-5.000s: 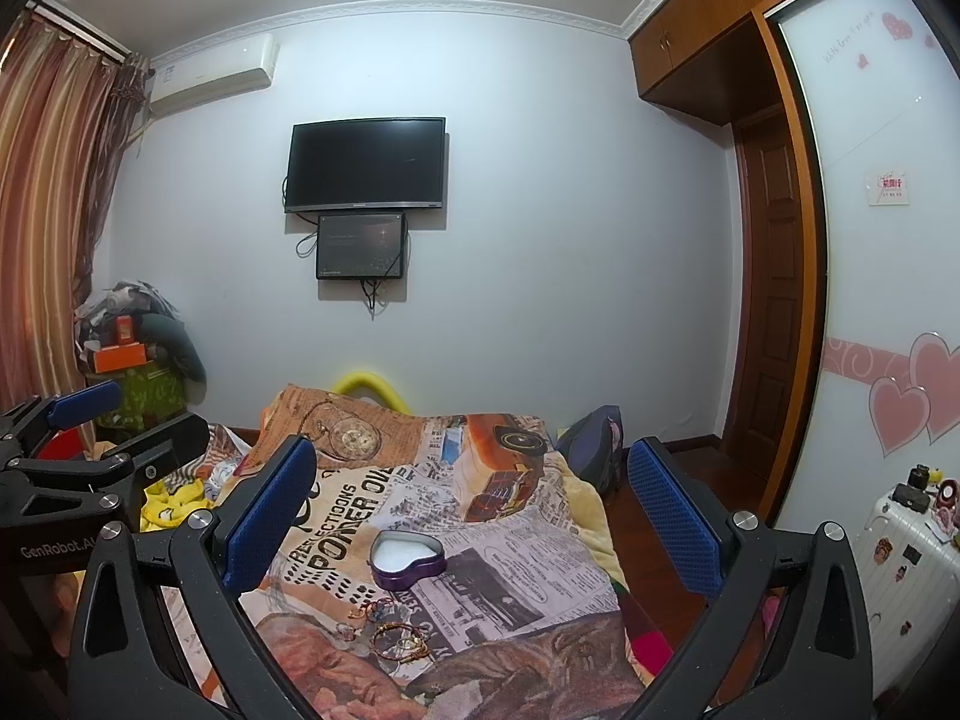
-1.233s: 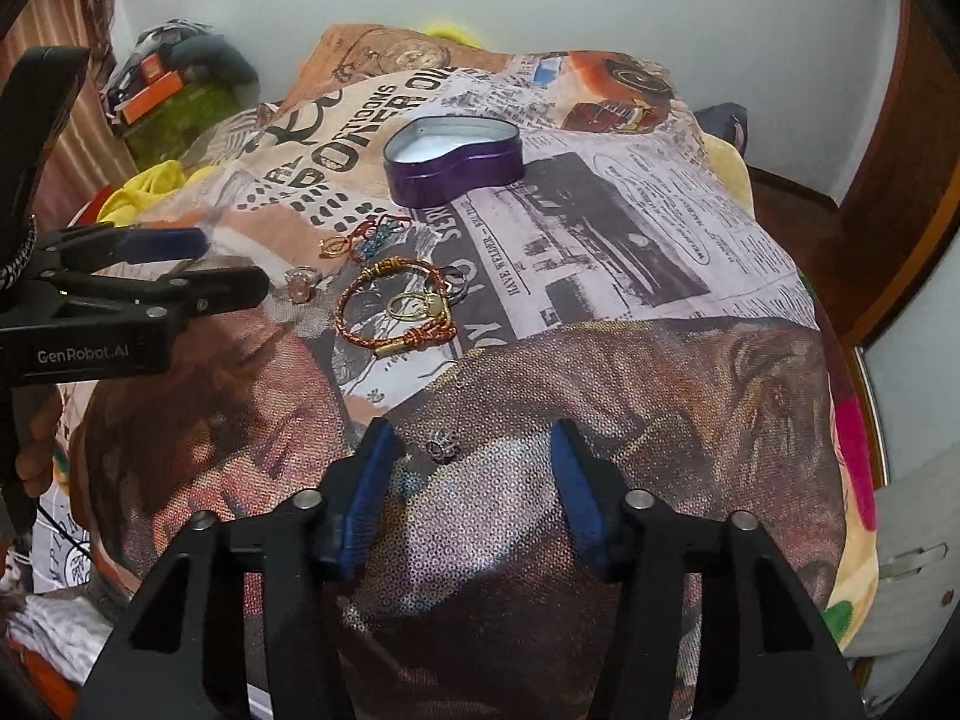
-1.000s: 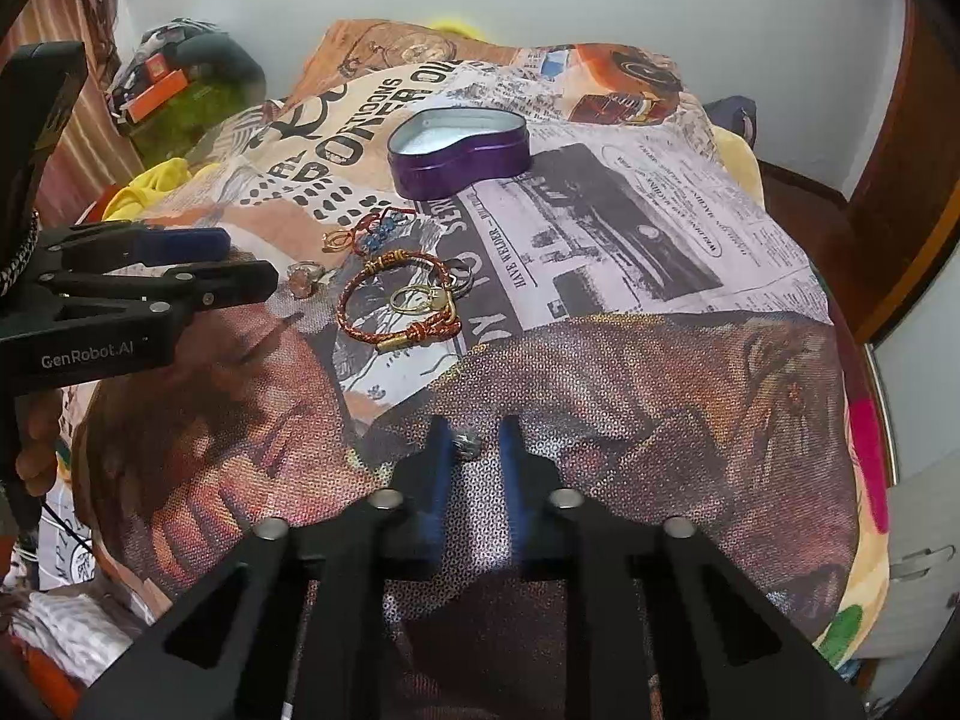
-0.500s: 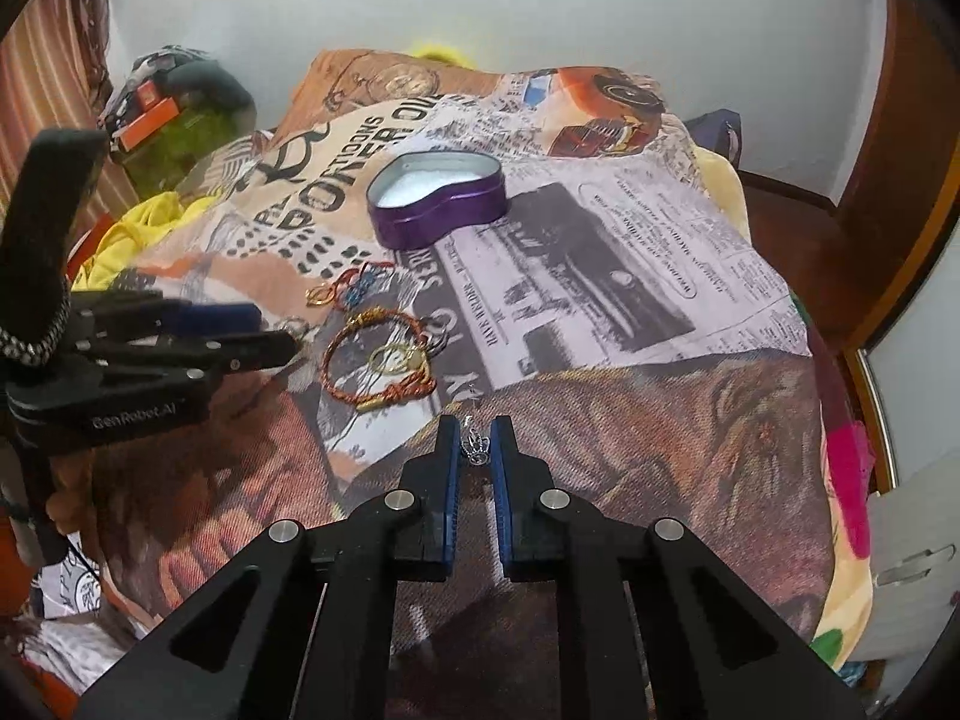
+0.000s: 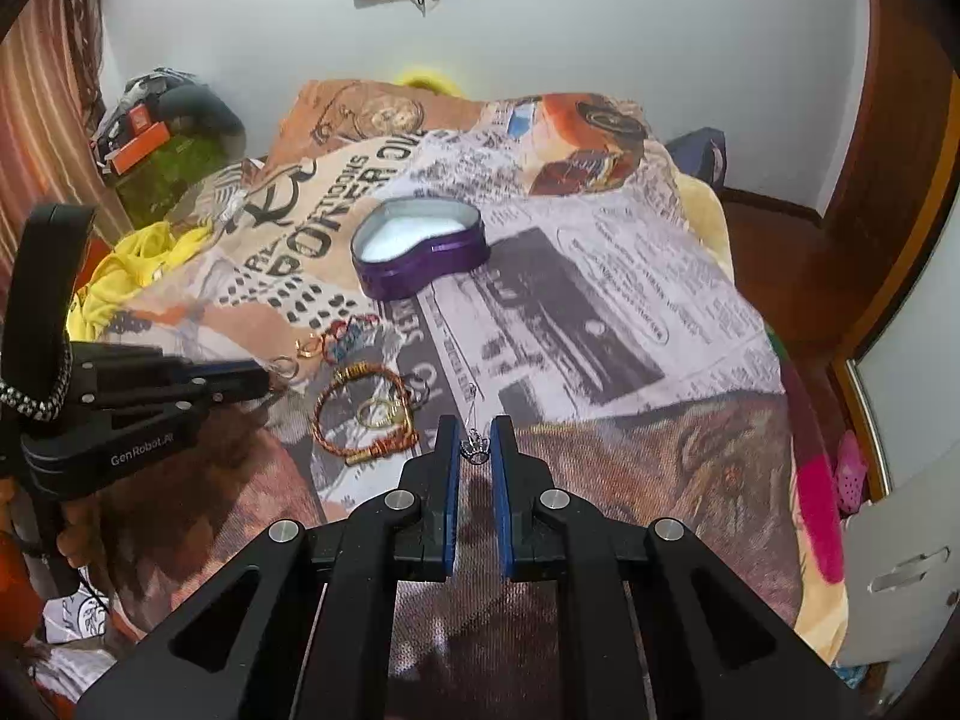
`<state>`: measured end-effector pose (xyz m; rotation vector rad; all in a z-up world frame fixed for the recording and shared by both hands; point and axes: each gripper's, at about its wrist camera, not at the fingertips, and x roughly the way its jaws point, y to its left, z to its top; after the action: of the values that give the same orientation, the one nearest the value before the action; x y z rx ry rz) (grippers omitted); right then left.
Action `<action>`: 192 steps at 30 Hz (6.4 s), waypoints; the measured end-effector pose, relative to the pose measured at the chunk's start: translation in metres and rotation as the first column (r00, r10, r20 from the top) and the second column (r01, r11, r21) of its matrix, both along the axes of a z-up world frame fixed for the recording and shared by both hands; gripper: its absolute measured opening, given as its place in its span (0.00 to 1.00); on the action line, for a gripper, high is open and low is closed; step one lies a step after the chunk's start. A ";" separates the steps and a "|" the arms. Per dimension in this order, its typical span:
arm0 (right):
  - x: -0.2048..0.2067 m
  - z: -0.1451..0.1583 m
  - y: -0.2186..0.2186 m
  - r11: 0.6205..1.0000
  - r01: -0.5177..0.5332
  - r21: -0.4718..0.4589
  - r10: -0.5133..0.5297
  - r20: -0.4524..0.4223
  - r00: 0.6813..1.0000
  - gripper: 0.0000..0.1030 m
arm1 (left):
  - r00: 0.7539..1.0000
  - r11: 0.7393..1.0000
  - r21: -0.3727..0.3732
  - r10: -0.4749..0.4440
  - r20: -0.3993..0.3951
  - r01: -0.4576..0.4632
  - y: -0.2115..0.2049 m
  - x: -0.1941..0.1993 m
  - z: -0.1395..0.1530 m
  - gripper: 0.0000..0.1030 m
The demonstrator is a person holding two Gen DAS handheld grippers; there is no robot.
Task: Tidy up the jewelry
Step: 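Grasp a small silver earring with the right tool while the left tool grasps a silver ring, then carry the earring in the right tool while the left tool carries the ring to the tin, then open the right tool over the tin while the left tool releases the ring inside, then move both tools back toward the remaining jewelry on the bed, then grasp the gold-and-orange bracelet with the left tool while the right tool grasps a silver ring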
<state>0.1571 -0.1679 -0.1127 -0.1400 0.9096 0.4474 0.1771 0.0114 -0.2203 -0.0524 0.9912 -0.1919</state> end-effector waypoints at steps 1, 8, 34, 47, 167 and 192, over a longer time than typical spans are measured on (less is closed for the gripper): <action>0.001 0.002 0.001 1.000 0.001 0.001 -0.001 0.006 1.000 0.09 | 1.000 1.000 0.000 0.004 0.010 -0.004 0.001 -0.001 0.003 0.00; -0.001 0.015 0.005 1.000 0.000 0.008 0.000 0.049 0.999 0.09 | 0.999 1.000 0.000 0.024 -0.022 -0.024 0.003 0.005 0.003 0.13; 0.003 0.015 0.002 0.999 0.010 0.031 -0.012 0.055 0.998 0.09 | 0.998 0.998 0.029 0.060 -0.017 -0.059 -0.009 0.022 -0.015 0.24; 0.013 0.029 0.014 0.999 -0.009 0.035 0.005 0.106 0.994 0.09 | 0.989 0.996 0.020 0.088 0.121 -0.091 0.008 0.018 0.035 0.24; 0.014 -0.011 0.006 0.996 0.029 -0.087 -0.029 -0.007 1.000 0.34 | 0.996 0.997 0.010 -0.081 -0.039 0.082 -0.026 0.018 -0.002 0.35; 0.006 -0.018 -0.002 0.996 0.060 -0.069 -0.062 -0.028 0.998 0.34 | 0.994 0.995 -0.076 -0.073 -0.078 0.067 -0.025 0.035 -0.016 0.09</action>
<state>0.1633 -0.1697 -0.1308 -0.1678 0.9567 0.3628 0.2126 -0.0140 -0.2367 -0.0934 1.0670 -0.2927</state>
